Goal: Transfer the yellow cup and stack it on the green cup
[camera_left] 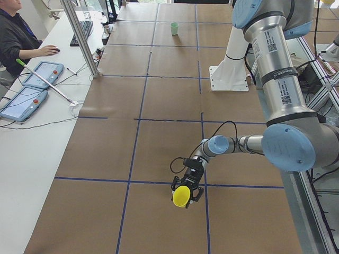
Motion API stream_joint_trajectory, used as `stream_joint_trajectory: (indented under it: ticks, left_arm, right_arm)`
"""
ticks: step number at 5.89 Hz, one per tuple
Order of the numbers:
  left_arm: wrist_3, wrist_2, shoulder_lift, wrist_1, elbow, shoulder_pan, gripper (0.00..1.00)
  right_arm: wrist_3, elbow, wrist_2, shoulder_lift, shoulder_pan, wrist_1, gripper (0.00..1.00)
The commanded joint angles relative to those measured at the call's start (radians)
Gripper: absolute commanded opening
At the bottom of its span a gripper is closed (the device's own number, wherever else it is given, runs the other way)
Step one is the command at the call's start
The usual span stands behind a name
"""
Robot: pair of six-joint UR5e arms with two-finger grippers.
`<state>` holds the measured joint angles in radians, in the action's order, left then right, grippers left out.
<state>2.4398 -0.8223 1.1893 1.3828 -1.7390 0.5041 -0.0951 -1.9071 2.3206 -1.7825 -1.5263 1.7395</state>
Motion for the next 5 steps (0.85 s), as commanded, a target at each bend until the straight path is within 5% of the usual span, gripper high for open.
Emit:
stream_joint_trajectory:
  ticks: [1,3,4,5]
  left_arm:
    - [-0.465,0.046,0.148,0.286,0.027,0.202,0.24]
    - [-0.957,0.002,0.207,0.728,0.055,0.264,0.25]
    - [-1.19,-0.106,0.225,0.942,0.058,0.274,0.24]
    - [-1.395,-0.144,0.318,1.002,0.056,0.283,0.2]
  right_arm:
    - [0.006,0.0,0.002,0.0,0.0,0.0,1.0]
    - [0.006,0.0,0.005,0.0,0.0,-0.001,1.0]
    - [0.008,0.0,0.005,0.0,0.0,0.0,1.0]
    - [0.008,0.0,0.005,0.0,0.0,0.0,1.0]
